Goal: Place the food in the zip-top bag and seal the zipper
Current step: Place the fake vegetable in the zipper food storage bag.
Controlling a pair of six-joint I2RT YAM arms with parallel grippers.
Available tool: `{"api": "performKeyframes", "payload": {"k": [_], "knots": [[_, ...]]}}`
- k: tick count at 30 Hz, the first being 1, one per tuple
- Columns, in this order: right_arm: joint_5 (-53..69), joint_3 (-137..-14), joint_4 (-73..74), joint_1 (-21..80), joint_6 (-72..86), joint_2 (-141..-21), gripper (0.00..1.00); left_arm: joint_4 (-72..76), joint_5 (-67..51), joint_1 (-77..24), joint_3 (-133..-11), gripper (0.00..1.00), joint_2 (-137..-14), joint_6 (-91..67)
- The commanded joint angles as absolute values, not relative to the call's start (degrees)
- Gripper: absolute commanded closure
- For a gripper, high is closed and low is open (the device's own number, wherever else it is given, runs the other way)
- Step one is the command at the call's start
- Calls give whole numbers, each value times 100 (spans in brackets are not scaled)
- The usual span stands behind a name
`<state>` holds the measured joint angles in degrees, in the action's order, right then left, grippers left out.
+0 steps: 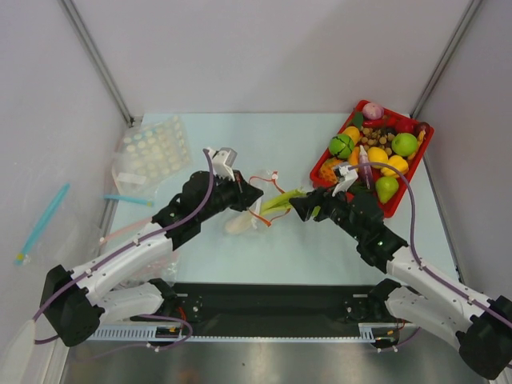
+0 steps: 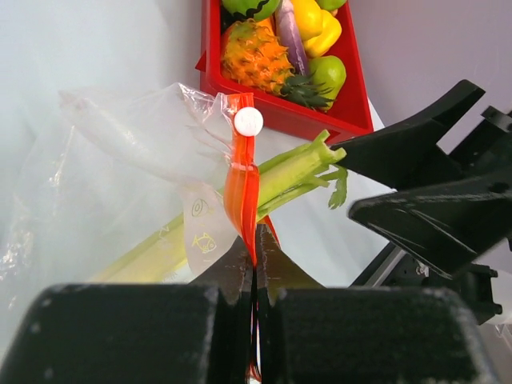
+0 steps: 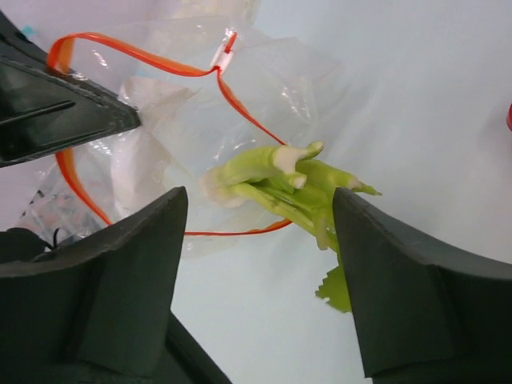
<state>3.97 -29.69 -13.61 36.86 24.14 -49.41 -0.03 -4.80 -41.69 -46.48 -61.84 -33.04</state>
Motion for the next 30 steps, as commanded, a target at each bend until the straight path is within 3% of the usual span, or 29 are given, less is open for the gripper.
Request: {"api": "performKeyframes", "payload": {"k": [1,5,17,26,30], "knots": [[248,-2954,-1696,3753,2610,-4519,20,448,-317,-4131,-4658,100,-6064,-3419],[0,-2856,-1635,3762,2803,-4298,20,369,-107,-4131,-4684,100,-6091,-3419],[-369,-3313,-1239,4087,3305,-5097,27,351,703,-4140,-4553,100,-5968,-3621],[-1203,-3191,-1107,4122,3392,-4659,17,299,1054,-4166,-4491,100,-5828,-3718],[-1485,-3120,-1038,4122,3410,-4333,25,325,1107,-4166,-4447,100,-5792,-3727]]}}
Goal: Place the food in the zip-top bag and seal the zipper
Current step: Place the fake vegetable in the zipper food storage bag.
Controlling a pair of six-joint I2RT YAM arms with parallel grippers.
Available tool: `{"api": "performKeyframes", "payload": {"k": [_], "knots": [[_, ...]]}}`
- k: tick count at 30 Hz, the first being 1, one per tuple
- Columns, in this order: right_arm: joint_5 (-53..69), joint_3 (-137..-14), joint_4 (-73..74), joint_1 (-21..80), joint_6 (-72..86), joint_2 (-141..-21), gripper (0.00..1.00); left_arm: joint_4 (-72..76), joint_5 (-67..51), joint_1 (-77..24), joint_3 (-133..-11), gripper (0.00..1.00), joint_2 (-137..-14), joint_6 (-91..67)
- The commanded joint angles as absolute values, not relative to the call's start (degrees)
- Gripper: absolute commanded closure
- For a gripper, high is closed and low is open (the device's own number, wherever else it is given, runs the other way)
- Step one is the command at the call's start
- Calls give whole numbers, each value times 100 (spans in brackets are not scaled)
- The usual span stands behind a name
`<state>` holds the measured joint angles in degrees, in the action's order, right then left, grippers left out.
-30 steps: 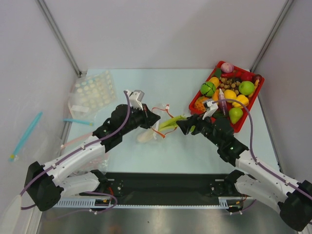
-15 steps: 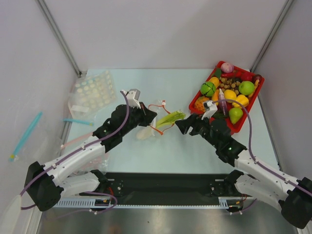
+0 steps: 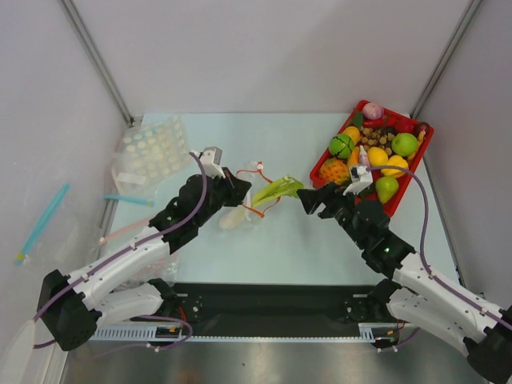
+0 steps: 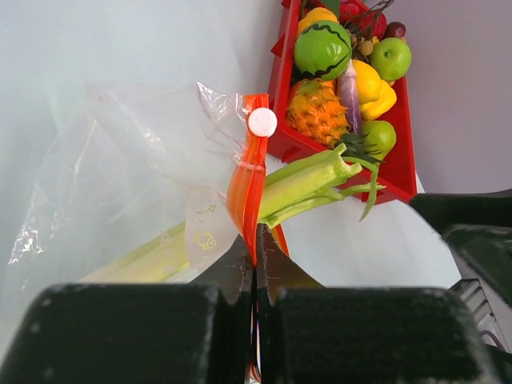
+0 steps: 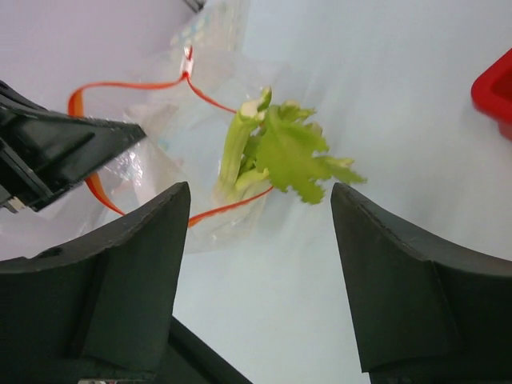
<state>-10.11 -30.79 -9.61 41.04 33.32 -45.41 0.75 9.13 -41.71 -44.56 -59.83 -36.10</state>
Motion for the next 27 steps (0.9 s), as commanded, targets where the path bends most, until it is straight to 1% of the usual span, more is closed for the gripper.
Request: {"api": "performKeyframes", "payload": {"k": [1,4,8,17,27], "knots": [[-1416,-3138,-1002,4131,3428,-4429,26,325,1107,-4166,-4447,100,-5792,-3735],[-1196,-3234,-1002,4131,3542,-4692,28,369,1064,-4184,-4438,100,-5818,-3727],[-932,-3296,-1186,4157,3691,-5237,34,431,993,-4245,-4465,100,-5862,-3691],[-607,-3217,-1669,4236,3893,-5721,33,501,1037,-4517,-4553,100,-6012,-3621],[-282,-3269,-1890,4324,4095,-6275,34,475,1283,-4737,-4658,100,-6073,-3472]]}}
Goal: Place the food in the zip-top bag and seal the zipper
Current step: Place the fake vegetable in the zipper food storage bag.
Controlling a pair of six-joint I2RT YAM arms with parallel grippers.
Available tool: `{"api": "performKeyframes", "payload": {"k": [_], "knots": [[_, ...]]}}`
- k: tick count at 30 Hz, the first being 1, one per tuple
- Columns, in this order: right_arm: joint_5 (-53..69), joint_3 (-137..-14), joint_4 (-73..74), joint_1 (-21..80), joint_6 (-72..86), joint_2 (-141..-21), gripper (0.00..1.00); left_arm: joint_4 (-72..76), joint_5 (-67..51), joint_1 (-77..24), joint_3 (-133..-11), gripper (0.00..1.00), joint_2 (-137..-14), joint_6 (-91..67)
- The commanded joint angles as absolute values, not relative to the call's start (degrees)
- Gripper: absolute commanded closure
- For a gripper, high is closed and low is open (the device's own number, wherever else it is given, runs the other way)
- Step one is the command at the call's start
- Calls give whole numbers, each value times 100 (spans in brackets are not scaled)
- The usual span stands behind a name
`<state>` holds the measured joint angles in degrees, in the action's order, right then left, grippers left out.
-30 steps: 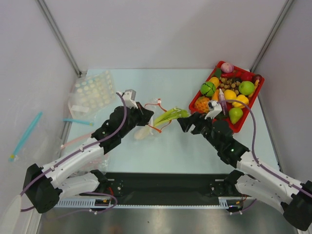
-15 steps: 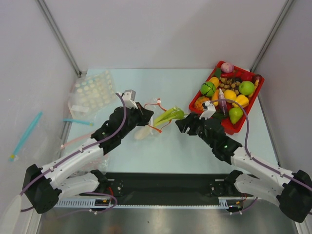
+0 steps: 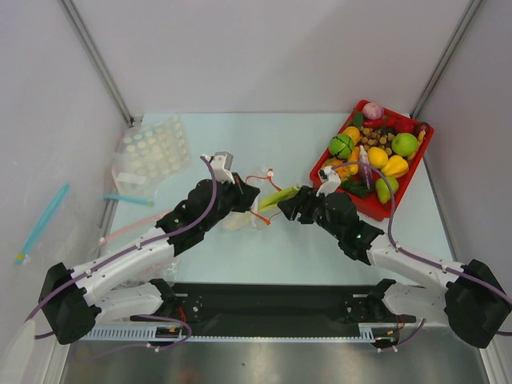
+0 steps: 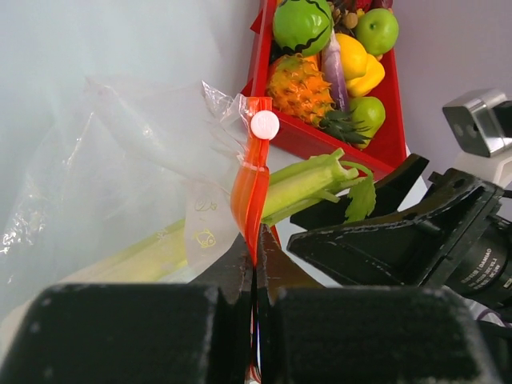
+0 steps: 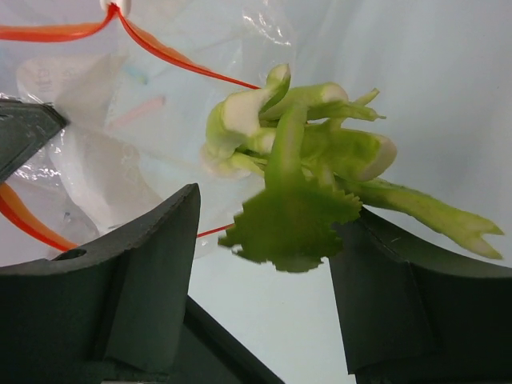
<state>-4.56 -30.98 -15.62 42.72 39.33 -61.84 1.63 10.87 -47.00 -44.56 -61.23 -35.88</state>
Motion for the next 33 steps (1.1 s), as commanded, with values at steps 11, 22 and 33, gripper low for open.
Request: {"api": "performKeyframes", "payload": {"k": [11,22,33], "knots": [[-237,-3428,-1775,4473,4201,-6653,52,457,1336,-4737,-4667,100,-6099,-3445],[-149,-3349,-2004,4649,3701,-6110,100,264,967,-4764,-4877,100,-6196,-3437],[-712,-3489,-1600,5194,2928,-5213,100,-79,414,-4834,-5115,97,-6108,-3551]]}}
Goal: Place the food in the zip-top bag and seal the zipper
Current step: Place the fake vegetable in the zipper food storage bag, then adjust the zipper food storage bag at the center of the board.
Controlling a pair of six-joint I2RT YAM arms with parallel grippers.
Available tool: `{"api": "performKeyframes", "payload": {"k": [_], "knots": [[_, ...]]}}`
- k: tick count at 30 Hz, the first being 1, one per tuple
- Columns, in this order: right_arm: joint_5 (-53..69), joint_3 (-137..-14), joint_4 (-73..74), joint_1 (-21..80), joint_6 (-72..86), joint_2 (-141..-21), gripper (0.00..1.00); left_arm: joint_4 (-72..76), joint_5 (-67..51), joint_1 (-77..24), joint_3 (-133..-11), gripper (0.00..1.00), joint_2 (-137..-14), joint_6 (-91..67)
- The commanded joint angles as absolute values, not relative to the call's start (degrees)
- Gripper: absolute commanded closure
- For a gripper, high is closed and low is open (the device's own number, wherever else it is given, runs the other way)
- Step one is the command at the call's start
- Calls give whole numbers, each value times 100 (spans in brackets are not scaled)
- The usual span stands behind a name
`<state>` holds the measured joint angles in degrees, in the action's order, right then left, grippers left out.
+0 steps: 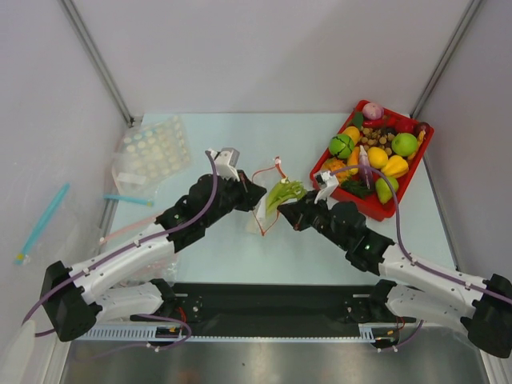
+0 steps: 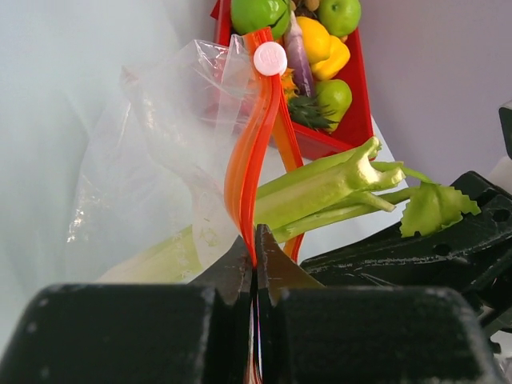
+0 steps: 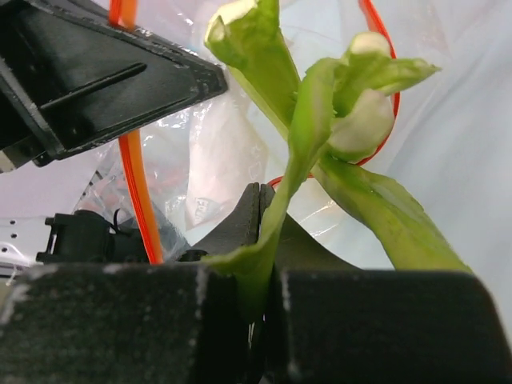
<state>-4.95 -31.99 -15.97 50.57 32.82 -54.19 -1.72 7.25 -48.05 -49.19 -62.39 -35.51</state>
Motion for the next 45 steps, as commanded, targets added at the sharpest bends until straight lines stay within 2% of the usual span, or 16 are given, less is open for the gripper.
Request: {"api": "performKeyframes", "payload": {"k": [1,6,12,15,16,17,19,20,22,27,30,35,39,45], "knots": [[-747,-3507,-1574,5229,2883,-5168,100,-36,326,-4834,-5107,96,-6161,-3559],[-914,-3542,-1547,5642,2488,-4870,100,-122,-271,-4834,-5317,88,-6643,-3525],[-1318,-3507,-1626,6064,2119,-4720,100,-317,-720,-4834,-5651,85,-7128,-3182],[-1503,-3568,-1434,6100,2065,-4632,100,-316,-713,-4825,-5678,91,-7224,-3164],[-1538,-3603,-1363,6100,2057,-4614,96,-430,-625,-4799,-5695,92,-7233,-3164],[-1564,-3630,-1301,6100,2065,-4614,85,-474,-398,-4773,-5704,93,-7233,-3216],[-1652,-3647,-1239,6100,2083,-4632,58,-414,-229,-4615,-5599,96,-7120,-3313],[-1678,-3665,-1213,6100,2118,-4649,55,-352,-72,-4553,-5425,96,-7041,-3470],[-1565,-3718,-1134,6100,2188,-4693,50,-81,226,-4491,-5204,96,-6743,-3585],[-1249,-3683,-1257,6108,2311,-4737,46,167,1053,-4491,-4746,96,-6197,-3718],[-854,-3691,-1318,6108,2355,-4825,40,193,1343,-4491,-4588,96,-5890,-3753],[-519,-3691,-1432,6108,2469,-4887,35,176,1634,-4491,-4500,96,-5748,-3823],[-641,-3691,-1406,6108,2627,-4948,31,167,1837,-4491,-4412,96,-5652,-3920],[-1581,-3683,-1336,6082,3601,-5238,30,255,2091,-4491,-4280,95,-5537,-4069]]}}
